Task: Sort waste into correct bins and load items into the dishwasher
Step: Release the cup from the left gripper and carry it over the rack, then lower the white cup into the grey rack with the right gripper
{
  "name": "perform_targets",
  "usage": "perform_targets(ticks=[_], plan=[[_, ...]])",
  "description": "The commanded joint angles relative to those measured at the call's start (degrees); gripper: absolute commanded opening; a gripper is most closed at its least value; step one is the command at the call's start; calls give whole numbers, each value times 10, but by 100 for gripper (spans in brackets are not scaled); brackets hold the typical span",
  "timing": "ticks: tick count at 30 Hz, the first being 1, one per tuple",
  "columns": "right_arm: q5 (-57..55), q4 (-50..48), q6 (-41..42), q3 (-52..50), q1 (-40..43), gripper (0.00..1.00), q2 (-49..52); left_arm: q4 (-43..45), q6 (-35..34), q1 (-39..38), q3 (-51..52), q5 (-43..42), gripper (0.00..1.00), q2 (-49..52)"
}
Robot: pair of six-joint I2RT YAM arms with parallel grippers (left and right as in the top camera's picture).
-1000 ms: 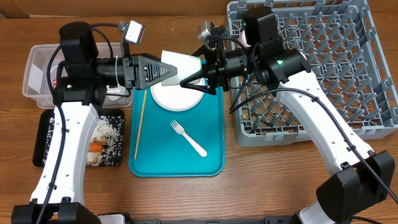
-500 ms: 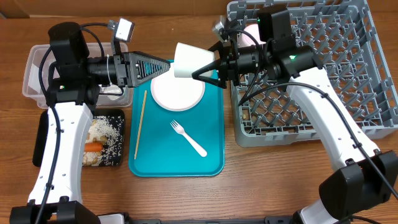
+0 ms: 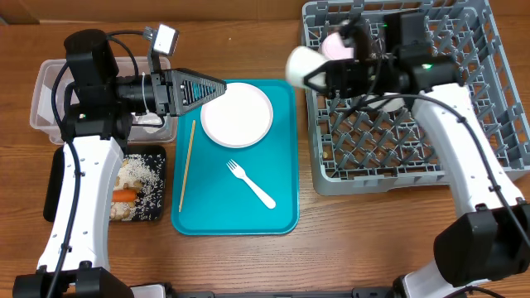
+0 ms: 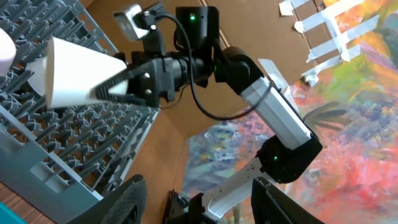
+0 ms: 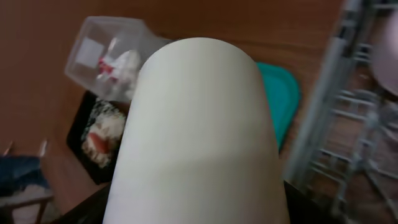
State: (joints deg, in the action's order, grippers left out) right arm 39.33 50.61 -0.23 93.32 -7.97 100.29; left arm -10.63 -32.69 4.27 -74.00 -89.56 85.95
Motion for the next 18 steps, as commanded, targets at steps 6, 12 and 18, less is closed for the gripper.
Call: perform_targets(ticks=[6, 12, 18], plan=[[-164, 75, 55, 9, 48, 11, -4, 4, 7, 2, -7, -1, 61, 2], [-250, 119, 65, 18, 60, 10, -6, 4, 8, 2, -7, 2, 63, 2], [-338, 189, 78, 55, 60, 10, -6, 4, 8, 2, -7, 2, 63, 2]])
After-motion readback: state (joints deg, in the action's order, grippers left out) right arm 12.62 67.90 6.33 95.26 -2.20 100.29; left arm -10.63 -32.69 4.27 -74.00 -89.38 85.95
